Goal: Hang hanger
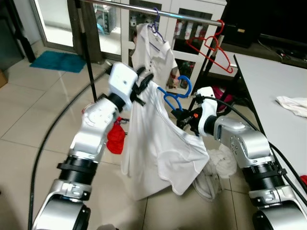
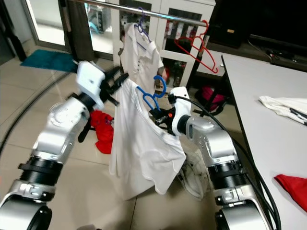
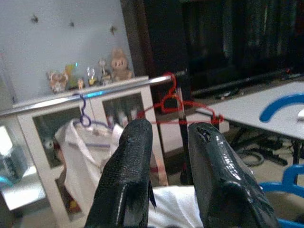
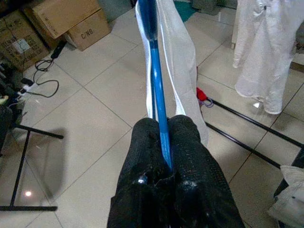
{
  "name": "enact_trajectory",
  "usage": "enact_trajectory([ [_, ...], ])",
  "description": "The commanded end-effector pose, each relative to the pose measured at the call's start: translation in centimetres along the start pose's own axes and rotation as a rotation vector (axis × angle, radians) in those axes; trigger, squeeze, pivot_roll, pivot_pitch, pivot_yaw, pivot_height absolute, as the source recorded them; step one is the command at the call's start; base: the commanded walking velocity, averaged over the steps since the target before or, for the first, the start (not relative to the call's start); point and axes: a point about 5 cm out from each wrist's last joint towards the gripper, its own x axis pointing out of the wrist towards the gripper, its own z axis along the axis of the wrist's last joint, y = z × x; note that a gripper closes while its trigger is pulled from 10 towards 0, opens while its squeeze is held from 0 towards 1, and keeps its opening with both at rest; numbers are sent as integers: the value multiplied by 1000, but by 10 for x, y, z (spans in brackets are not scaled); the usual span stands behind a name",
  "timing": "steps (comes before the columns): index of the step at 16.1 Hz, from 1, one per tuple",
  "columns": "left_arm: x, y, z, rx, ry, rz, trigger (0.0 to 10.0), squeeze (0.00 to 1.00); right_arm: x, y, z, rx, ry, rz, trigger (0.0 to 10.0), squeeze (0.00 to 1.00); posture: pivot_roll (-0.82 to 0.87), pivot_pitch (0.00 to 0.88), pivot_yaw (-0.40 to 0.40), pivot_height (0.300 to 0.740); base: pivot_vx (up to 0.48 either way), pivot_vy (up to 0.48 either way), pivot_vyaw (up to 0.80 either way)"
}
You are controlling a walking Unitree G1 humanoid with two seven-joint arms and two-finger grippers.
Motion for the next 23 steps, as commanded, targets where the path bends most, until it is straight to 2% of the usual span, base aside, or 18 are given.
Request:
enact_trajectory([
  [1,-9,21,4,3,-11,48,10000,1000,-10,-7,20,-57,-89,26,10000,0,-45,0,-103,740,0,0,0],
  [2,-23,46,5,24,1,85,10000,1000,-21,-7,27,-131,-125,118,10000,0,-45,0,-103,740,0,0,0],
  [3,-27,53,6,27,1,90,10000,1000,-23,-7,28,-148,-131,138,10000,0,-45,0,-103,740,0,0,0],
  [4,-45,74,7,17,28,83,10000,1000,-33,-8,32,-181,-152,206,10000,0,-46,0,-100,740,0,0,0],
  [5,-63,87,5,21,76,39,10000,1000,-43,-10,33,-211,-158,273,10000,0,-46,0,-100,740,0,0,0],
  [6,-76,94,2,11,122,-2,10000,1000,-50,-11,33,-234,-156,326,10000,0,-46,0,-100,740,0,0,0],
  [8,-91,100,-6,-16,200,-68,10000,1000,-58,-12,34,-268,-153,395,10000,0,-38,0,-104,740,0,0,0],
  [9,-102,98,-16,-52,271,-145,10000,1000,-62,-10,35,-289,-154,450,10000,0,-33,0,-109,740,0,0,0],
  [10,-108,92,-22,-97,302,-227,10000,86,-65,-9,36,-304,-155,488,10000,0,-33,0,-109,740,0,0,0],
  [11,-111,82,-29,-125,340,-307,10000,0,-66,-6,38,-318,-164,520,10000,0,-33,0,-109,740,0,0,0],
  [13,-109,70,-41,-102,391,-348,10000,0,-67,-3,40,-329,-175,550,10000,0,-32,0,-112,740,0,0,0],
  [17,-91,48,-39,-125,290,-355,9804,0,-68,-4,39,-329,-180,545,10000,0,-43,0,-101,740,0,0,0],
  [18,-87,48,-40,-125,270,-315,3647,0,-68,-4,39,-324,-184,550,10000,0,-42,0,-101,740,0,0,0],
  [19,-84,48,-42,-120,261,-282,2392,0,-68,-3,38,-323,-185,554,10000,0,-43,0,-99,740,0,0,0],
  [20,-81,46,-43,-118,252,-255,0,0,-68,-3,38,-322,-185,554,10000,0,-43,0,-99,740,0,0,0],
  [23,-80,42,-47,-116,246,-210,0,0,-67,-2,37,-318,-188,556,10000,0,-44,0,-97,740,0,0,0],
])
